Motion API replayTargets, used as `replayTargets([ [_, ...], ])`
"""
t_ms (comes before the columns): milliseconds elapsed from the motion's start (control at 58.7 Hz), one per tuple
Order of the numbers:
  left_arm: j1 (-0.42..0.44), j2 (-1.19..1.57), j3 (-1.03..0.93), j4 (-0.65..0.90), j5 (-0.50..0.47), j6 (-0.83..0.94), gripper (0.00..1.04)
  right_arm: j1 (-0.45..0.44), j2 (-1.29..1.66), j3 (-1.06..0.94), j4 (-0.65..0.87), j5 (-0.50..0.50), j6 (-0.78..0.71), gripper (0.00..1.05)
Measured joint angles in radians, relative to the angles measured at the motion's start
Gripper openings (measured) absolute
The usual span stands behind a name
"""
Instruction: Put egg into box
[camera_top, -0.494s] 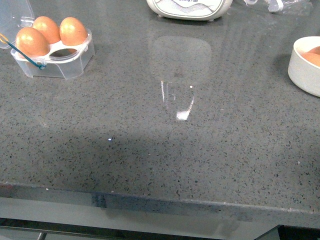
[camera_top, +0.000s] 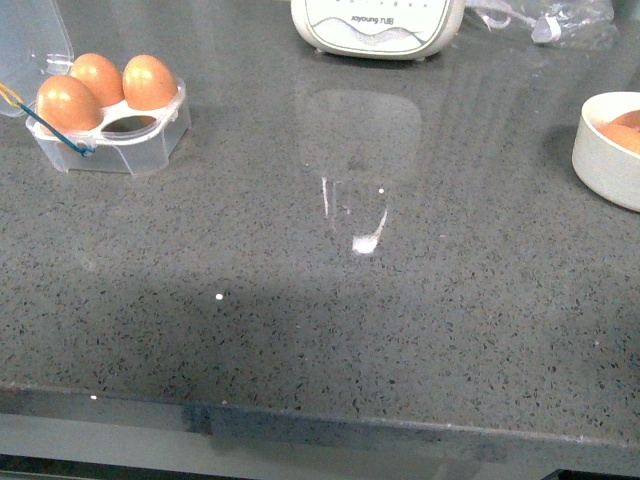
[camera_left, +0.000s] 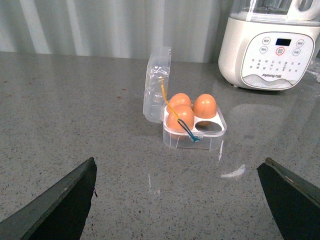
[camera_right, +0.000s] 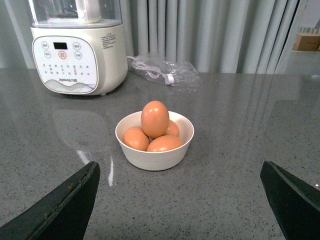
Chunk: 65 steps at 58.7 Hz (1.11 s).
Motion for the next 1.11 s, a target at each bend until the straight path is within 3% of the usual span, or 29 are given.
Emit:
replayTargets([
  [664, 0.000, 0.000, 0.000, 0.000, 0.000, 0.000, 0.98, 0.000, 0.000, 0.000, 0.000, 0.001, 0.000, 0.97],
  [698, 0.000, 0.000, 0.000, 0.000, 0.000, 0.000, 0.98, 0.018, 0.007, 0.001, -0.003, 0.044, 0.000, 0.97],
  [732, 0.000, 0.000, 0.000, 0.000, 0.000, 0.000, 0.98, 0.051, 0.023, 0.002, 0.002, 0.157, -0.003, 0.97],
  [801, 0.000, 0.000, 0.000, 0.000, -0.001, 0.000, 0.98, 0.108, 0.084, 0.003, 0.060, 0.325, -0.006, 0.97],
  [869, 0.000, 0.000, 0.000, 0.000, 0.000, 0.000, 0.98, 0.105, 0.153, 0.006, 0.135, 0.335, -0.016, 0.97],
  [1107, 0.000, 0.000, 0.000, 0.000, 0.000, 0.000, 0.98, -0.049, 0.710, 0.170, 0.554, 0.145, -0.014, 0.97],
])
